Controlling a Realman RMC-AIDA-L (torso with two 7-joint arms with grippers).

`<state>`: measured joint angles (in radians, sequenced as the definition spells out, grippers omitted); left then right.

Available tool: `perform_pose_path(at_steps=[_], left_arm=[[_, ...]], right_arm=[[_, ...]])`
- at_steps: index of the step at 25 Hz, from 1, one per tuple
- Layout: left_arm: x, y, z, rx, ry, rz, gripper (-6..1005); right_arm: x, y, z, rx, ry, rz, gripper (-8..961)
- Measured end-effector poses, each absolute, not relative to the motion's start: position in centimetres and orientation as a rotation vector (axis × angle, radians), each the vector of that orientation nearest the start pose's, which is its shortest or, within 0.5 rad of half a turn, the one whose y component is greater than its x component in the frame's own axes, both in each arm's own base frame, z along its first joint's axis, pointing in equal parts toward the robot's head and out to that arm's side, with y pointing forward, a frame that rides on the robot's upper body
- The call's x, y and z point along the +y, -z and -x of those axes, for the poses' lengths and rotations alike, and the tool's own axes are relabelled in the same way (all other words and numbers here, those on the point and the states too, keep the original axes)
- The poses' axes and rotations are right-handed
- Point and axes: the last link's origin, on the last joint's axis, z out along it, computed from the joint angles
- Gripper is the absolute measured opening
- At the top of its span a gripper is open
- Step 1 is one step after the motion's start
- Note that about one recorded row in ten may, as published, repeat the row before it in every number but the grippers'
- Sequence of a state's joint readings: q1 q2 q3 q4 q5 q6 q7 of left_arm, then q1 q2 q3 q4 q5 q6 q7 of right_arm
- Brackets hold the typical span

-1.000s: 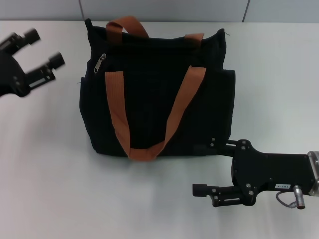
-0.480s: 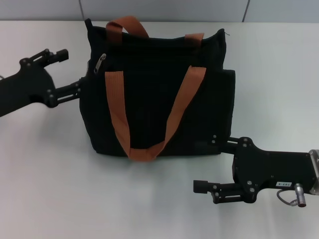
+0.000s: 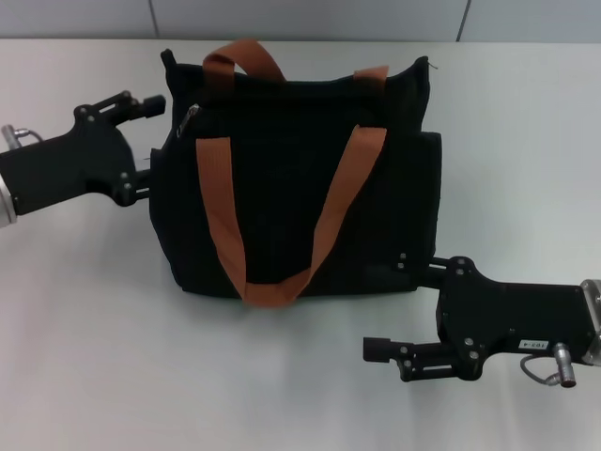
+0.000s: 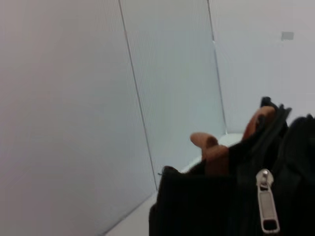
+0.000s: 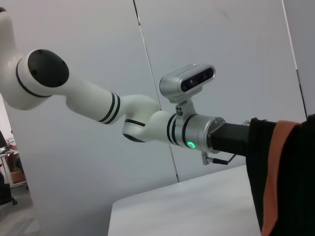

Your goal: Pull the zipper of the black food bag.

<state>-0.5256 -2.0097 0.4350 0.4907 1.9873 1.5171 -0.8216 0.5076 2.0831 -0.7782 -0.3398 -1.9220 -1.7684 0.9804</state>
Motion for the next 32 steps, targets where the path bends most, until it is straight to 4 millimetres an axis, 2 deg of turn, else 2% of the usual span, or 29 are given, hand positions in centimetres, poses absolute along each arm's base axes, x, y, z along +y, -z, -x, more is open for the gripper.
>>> perform_pose_path(at_steps=[8,15,17,20,22,25,28,32], left_arm=[[32.9,-4.5,30.3,-0.130,0.665,2.467,830],[34.1,-2.4,29.0,-0.117,0.644,2.474,830],[34.1,-2.4,29.0,-0.114,0.648,2.468,829],[34.1,-3.3,29.0,-0.090,0.712,2.332,829],[33.9,-3.6,29.1,-0.082,0.725,2.304,829],[32.8,-4.5,29.6,-0.044,0.777,2.218,829],[32.4,-4.3,29.7,-0.039,0.776,2.214,829],[32.3,-3.9,29.7,-0.032,0.764,2.222,781]], right_arm=[[26.2,4.8,-25.1,0.371,-1.074,2.913,814],[26.3,4.8,-24.9,0.366,-1.078,2.917,814],[26.3,4.8,-24.9,0.366,-1.079,2.918,815],[26.2,4.8,-24.9,0.367,-1.081,2.918,815],[26.2,4.8,-25.0,0.369,-1.081,2.918,815],[26.1,4.8,-25.1,0.373,-1.082,2.916,815],[26.1,4.8,-25.1,0.374,-1.083,2.916,814],[26.0,4.8,-25.1,0.375,-1.086,2.916,814]])
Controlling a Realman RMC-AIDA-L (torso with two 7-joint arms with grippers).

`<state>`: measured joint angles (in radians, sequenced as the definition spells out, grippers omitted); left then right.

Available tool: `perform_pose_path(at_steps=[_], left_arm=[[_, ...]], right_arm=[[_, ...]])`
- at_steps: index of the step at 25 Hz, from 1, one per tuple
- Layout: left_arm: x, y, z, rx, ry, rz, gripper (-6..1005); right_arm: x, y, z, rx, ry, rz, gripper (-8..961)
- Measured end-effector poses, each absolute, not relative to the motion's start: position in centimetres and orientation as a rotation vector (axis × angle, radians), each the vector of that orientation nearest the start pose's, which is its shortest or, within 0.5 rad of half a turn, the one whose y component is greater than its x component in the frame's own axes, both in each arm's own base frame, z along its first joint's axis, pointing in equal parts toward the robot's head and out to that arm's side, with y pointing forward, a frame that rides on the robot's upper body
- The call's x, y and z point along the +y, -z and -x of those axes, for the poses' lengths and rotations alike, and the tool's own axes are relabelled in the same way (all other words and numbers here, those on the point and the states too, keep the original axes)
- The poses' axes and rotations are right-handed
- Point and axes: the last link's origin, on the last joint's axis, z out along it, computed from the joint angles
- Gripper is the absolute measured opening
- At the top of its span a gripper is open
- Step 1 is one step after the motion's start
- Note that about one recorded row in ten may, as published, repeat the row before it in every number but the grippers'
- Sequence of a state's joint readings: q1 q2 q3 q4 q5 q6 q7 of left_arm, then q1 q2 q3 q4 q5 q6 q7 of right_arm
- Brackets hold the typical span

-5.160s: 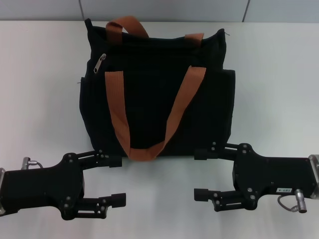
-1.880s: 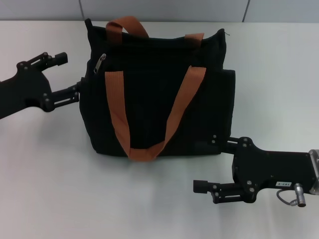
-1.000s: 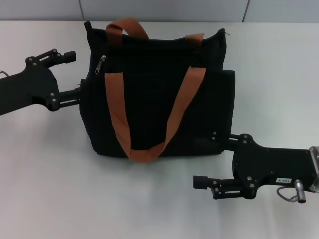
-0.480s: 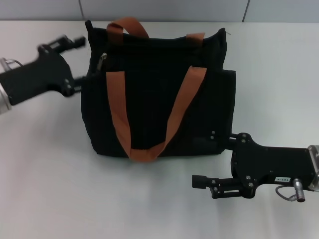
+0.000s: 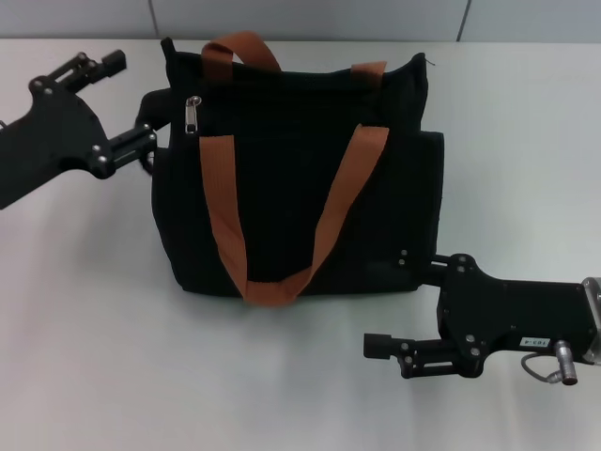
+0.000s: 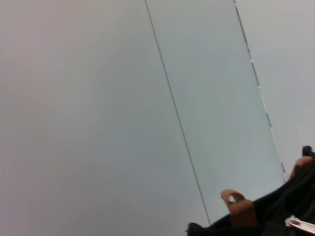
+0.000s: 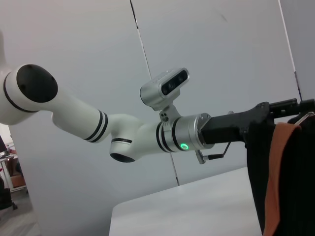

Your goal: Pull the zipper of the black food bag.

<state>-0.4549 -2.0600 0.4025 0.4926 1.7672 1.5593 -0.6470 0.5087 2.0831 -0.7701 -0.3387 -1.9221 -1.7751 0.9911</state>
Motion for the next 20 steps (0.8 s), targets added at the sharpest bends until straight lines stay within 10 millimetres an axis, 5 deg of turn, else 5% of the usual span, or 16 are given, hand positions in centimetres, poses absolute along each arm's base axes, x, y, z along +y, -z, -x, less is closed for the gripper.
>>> perform_pose_path(at_steps=[10,18,20], left_arm=[[32.2,-3.0,29.4,0.011,0.748,2.257,534],[31.9,-3.0,29.3,0.030,0.755,2.252,298],[31.8,-3.0,29.3,0.037,0.753,2.251,152]], right_arm=[[25.9,4.4,-24.5,0.368,-1.160,2.903,815],[26.3,1.6,-21.5,0.430,-1.544,2.817,805],[26.7,1.2,-21.0,0.463,-1.589,2.801,802]])
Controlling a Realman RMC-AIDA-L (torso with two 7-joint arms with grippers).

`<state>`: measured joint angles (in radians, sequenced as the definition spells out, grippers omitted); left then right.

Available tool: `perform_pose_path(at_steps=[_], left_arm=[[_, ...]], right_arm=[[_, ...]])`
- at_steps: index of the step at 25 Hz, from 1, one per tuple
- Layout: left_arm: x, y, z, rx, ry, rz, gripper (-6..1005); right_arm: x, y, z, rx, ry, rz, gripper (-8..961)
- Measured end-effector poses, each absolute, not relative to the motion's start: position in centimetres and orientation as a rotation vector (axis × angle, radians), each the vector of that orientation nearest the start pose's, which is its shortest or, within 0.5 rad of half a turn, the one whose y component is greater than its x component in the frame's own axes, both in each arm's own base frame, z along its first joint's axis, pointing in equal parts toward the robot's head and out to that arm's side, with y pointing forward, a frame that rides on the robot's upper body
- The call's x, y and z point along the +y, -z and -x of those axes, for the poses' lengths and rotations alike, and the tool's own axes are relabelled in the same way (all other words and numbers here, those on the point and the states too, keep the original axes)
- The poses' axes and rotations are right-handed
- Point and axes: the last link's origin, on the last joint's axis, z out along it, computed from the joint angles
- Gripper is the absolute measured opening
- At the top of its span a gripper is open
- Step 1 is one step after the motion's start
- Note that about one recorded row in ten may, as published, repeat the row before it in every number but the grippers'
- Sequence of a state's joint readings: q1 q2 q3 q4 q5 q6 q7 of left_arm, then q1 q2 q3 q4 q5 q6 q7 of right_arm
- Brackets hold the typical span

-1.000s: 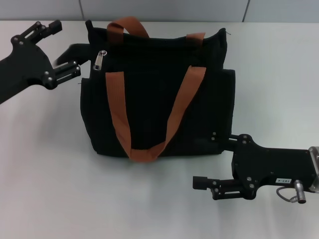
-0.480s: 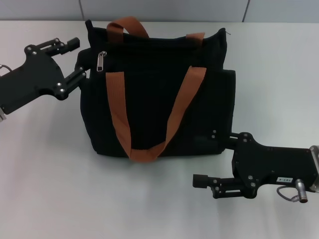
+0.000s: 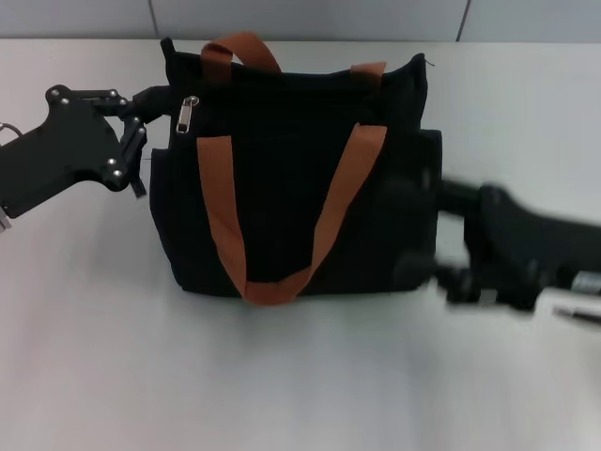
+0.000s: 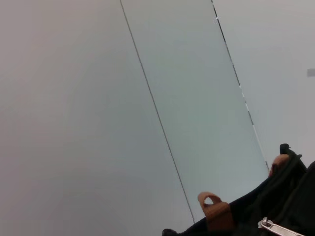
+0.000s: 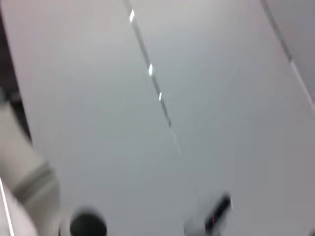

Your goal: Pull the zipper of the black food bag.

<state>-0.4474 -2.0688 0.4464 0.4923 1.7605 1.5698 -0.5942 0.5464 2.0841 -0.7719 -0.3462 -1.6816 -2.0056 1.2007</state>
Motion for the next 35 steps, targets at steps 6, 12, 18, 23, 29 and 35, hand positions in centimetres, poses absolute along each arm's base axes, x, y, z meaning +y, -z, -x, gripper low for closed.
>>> perform_pose_path(at_steps=[6,12,18,23,29,35], left_arm=[[31.6,-2.8,29.3,0.044,0.764,2.249,32],[31.6,-2.9,29.3,0.051,0.767,2.241,24],[31.4,-3.0,28.9,0.076,0.801,2.229,24],[31.4,-3.1,28.8,0.064,0.825,2.208,23],[31.4,-2.9,28.7,0.061,0.831,2.209,23],[31.3,-2.9,28.8,0.068,0.829,2.205,23]], right_arm=[[30.0,-0.4,-17.5,0.711,-1.687,2.850,792],[34.3,-0.8,-13.5,1.031,-1.528,2.912,782],[37.8,-0.3,-10.3,1.259,-1.294,2.921,771],[39.0,0.8,-9.1,1.386,-1.080,2.932,763],[39.5,2.1,-8.4,1.459,-0.930,2.930,753],[39.6,3.1,-7.6,1.473,-0.837,2.941,743]])
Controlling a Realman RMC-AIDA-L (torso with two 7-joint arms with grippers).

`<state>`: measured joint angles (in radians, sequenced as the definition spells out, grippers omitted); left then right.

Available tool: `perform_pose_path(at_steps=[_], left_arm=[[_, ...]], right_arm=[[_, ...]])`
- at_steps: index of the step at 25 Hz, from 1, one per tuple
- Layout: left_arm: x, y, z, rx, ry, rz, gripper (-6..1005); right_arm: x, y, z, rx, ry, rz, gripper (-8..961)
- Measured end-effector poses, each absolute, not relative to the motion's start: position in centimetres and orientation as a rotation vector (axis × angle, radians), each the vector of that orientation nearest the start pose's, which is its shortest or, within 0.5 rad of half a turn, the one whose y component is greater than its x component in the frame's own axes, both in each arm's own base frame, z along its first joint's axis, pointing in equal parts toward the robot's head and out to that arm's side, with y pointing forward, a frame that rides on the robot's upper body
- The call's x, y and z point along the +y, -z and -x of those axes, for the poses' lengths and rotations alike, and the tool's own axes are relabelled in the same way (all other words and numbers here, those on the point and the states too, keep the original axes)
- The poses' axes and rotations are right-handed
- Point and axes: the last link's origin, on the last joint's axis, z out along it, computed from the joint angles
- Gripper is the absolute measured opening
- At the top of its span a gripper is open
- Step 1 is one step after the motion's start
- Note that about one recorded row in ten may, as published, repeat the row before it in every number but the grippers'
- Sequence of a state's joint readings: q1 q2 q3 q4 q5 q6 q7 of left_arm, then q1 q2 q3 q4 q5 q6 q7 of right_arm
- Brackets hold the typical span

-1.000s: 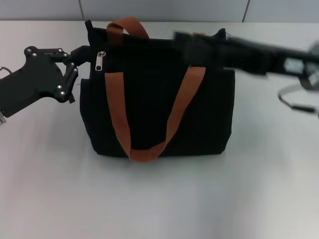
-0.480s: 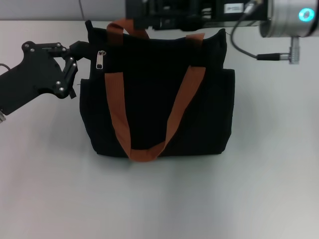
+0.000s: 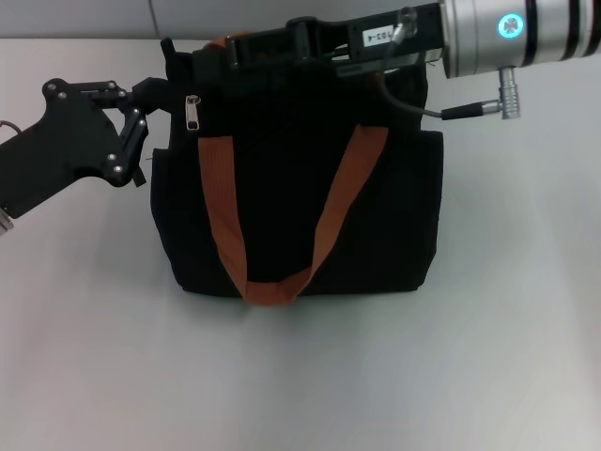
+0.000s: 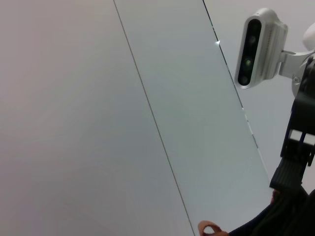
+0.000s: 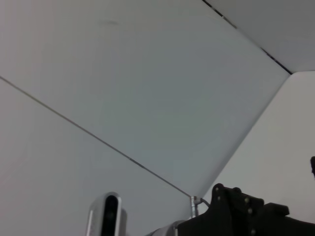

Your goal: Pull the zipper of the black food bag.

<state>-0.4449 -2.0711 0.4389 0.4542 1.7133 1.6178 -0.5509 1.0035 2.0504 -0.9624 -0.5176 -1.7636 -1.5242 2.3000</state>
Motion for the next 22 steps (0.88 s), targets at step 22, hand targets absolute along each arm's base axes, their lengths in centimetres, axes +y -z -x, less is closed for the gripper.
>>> perform_pose_path(at_steps=[22], left_arm=[[31.0,-2.7,28.4,0.076,0.867,2.209,24]], right_arm=[[40.3,5.6,-7.2,1.489,-0.678,2.872,435]])
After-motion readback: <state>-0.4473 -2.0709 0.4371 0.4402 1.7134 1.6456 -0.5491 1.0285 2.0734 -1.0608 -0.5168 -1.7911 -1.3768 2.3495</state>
